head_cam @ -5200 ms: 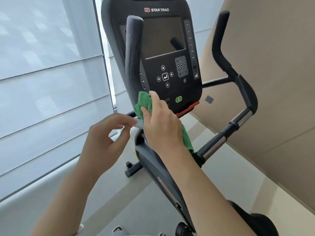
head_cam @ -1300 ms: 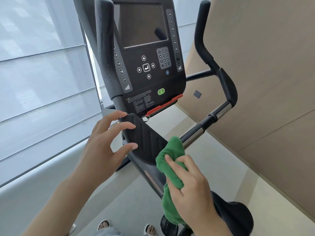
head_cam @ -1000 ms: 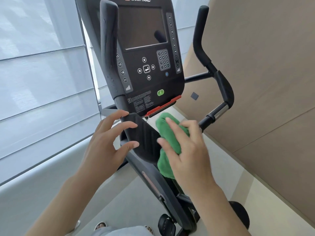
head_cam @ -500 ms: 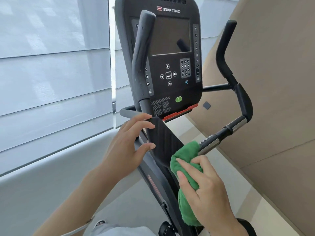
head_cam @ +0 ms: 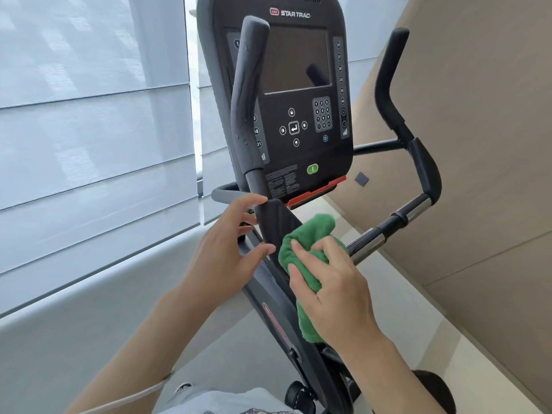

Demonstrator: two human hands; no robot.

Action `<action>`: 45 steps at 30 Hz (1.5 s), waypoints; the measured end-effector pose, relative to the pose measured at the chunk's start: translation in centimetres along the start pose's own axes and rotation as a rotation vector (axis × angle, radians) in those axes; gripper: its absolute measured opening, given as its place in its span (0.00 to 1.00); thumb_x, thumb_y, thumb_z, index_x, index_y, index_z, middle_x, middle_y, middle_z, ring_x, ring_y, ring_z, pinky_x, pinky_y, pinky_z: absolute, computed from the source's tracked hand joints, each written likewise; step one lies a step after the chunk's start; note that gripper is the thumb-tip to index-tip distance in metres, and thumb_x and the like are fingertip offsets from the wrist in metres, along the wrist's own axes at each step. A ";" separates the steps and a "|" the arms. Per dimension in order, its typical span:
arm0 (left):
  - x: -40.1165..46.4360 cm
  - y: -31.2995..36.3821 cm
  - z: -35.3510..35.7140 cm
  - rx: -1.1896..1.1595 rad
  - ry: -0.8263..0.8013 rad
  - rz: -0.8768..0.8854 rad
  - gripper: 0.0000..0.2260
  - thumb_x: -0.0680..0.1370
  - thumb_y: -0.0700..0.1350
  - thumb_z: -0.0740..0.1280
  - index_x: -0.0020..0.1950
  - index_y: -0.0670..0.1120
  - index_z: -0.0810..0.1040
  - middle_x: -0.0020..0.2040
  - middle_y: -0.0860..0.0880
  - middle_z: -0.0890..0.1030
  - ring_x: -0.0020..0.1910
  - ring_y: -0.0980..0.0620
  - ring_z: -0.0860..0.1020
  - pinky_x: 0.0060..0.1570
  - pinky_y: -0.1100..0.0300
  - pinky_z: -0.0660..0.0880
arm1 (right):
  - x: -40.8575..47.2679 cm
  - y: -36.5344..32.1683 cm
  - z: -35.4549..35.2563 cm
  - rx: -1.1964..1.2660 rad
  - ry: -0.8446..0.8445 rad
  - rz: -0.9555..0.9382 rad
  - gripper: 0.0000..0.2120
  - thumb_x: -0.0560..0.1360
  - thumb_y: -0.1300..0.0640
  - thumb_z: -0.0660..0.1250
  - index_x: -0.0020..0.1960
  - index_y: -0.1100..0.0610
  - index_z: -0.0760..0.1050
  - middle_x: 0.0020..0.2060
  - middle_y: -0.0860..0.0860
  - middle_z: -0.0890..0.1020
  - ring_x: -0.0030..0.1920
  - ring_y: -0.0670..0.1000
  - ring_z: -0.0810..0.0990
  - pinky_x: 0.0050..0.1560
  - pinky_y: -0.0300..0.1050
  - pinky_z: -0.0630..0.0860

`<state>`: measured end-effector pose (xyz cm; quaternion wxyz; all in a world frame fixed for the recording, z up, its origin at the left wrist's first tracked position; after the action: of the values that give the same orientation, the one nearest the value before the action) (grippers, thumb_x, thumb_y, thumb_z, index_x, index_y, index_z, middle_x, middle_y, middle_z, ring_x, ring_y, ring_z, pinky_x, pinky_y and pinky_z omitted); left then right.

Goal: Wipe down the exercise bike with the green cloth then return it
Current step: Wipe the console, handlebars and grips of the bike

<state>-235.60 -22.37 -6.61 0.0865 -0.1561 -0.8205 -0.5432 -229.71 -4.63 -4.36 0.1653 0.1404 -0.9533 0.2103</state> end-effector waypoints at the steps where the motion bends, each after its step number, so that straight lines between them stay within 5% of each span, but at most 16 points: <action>1: 0.0 0.0 0.0 0.005 0.002 -0.001 0.32 0.75 0.44 0.79 0.73 0.60 0.68 0.63 0.61 0.77 0.63 0.60 0.78 0.66 0.53 0.79 | -0.8 0.4 -0.1 0.028 -0.022 -0.004 0.21 0.83 0.45 0.63 0.71 0.53 0.81 0.51 0.45 0.72 0.49 0.46 0.75 0.43 0.41 0.82; 5: 0.3 -0.1 -0.1 -0.016 -0.016 -0.007 0.31 0.75 0.43 0.79 0.73 0.59 0.70 0.63 0.60 0.78 0.62 0.60 0.78 0.67 0.54 0.79 | -1.0 1.6 -1.2 0.182 -0.103 0.010 0.18 0.83 0.47 0.65 0.69 0.51 0.82 0.52 0.44 0.73 0.50 0.47 0.78 0.48 0.46 0.81; 10: 0.6 -0.1 -0.2 -0.025 -0.034 -0.001 0.31 0.74 0.42 0.80 0.71 0.60 0.71 0.64 0.66 0.77 0.63 0.60 0.78 0.66 0.56 0.79 | 5.4 -0.4 -2.4 0.107 0.083 -0.009 0.20 0.83 0.46 0.64 0.72 0.53 0.80 0.54 0.46 0.73 0.51 0.45 0.75 0.51 0.32 0.76; 17: 0.2 0.2 -0.7 0.081 -0.004 0.095 0.34 0.73 0.43 0.81 0.74 0.58 0.70 0.68 0.60 0.72 0.65 0.57 0.77 0.59 0.66 0.77 | 4.2 -1.6 0.5 0.028 -0.007 -0.085 0.21 0.83 0.45 0.65 0.72 0.51 0.79 0.51 0.47 0.73 0.51 0.47 0.74 0.46 0.40 0.79; 24: -0.4 1.0 -0.4 0.182 -0.051 0.129 0.27 0.74 0.53 0.79 0.72 0.56 0.76 0.72 0.57 0.69 0.64 0.56 0.76 0.60 0.52 0.79 | -1.4 1.4 -0.6 0.270 -0.130 -0.048 0.17 0.81 0.48 0.68 0.68 0.49 0.83 0.53 0.45 0.74 0.53 0.49 0.79 0.50 0.43 0.81; 27: -0.5 2.1 -0.2 0.199 -0.051 0.153 0.21 0.76 0.54 0.77 0.67 0.57 0.79 0.73 0.58 0.70 0.65 0.52 0.77 0.61 0.48 0.78 | -0.1 3.3 -3.6 0.413 0.007 0.042 0.16 0.80 0.50 0.68 0.66 0.50 0.84 0.53 0.46 0.75 0.54 0.51 0.81 0.54 0.35 0.78; 31: 0.1 2.6 0.0 0.264 -0.023 0.138 0.23 0.74 0.50 0.79 0.68 0.55 0.79 0.72 0.57 0.71 0.64 0.50 0.77 0.59 0.43 0.80 | 3.5 3.6 -4.7 0.312 0.173 0.148 0.18 0.83 0.48 0.67 0.70 0.51 0.81 0.53 0.44 0.73 0.56 0.47 0.79 0.54 0.28 0.75; 37: 0.0 1.5 -0.4 0.187 0.058 0.028 0.31 0.71 0.53 0.81 0.70 0.61 0.72 0.68 0.64 0.71 0.62 0.61 0.77 0.56 0.55 0.81 | 9.0 0.9 1.5 0.223 -0.153 0.168 0.26 0.83 0.35 0.59 0.77 0.43 0.72 0.65 0.45 0.80 0.64 0.50 0.78 0.63 0.52 0.78; 39: -0.1 0.8 -0.4 0.138 0.091 -0.037 0.30 0.70 0.52 0.82 0.66 0.63 0.71 0.65 0.66 0.71 0.61 0.60 0.78 0.54 0.56 0.81 | 10.3 1.9 2.8 0.280 -0.344 0.202 0.25 0.81 0.31 0.57 0.71 0.43 0.77 0.62 0.43 0.83 0.63 0.51 0.80 0.66 0.56 0.76; 41: -0.2 0.5 -0.4 0.130 0.099 -0.054 0.27 0.70 0.52 0.82 0.64 0.62 0.73 0.63 0.65 0.72 0.59 0.59 0.79 0.52 0.54 0.81 | 10.6 3.1 3.5 0.454 -0.473 0.263 0.23 0.82 0.33 0.60 0.55 0.51 0.82 0.48 0.45 0.86 0.52 0.50 0.82 0.62 0.58 0.78; 45: -0.1 0.6 -0.4 0.160 0.094 -0.061 0.26 0.70 0.53 0.82 0.62 0.63 0.73 0.63 0.66 0.72 0.58 0.60 0.79 0.51 0.56 0.80 | 9.5 3.9 3.4 0.388 -0.380 0.238 0.23 0.82 0.34 0.59 0.45 0.52 0.78 0.38 0.49 0.84 0.42 0.51 0.83 0.46 0.54 0.78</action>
<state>-235.27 -22.56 -5.95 0.1205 -0.0979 -0.8606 -0.4850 -240.53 -4.64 -5.09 -0.0719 0.0935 -0.9189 0.3765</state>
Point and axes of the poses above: each hand's wrist, its own x-axis towards the middle knuckle, its own z-axis out of the palm, y = z × x, the point moved 9 cm from there along x, towards the middle knuckle
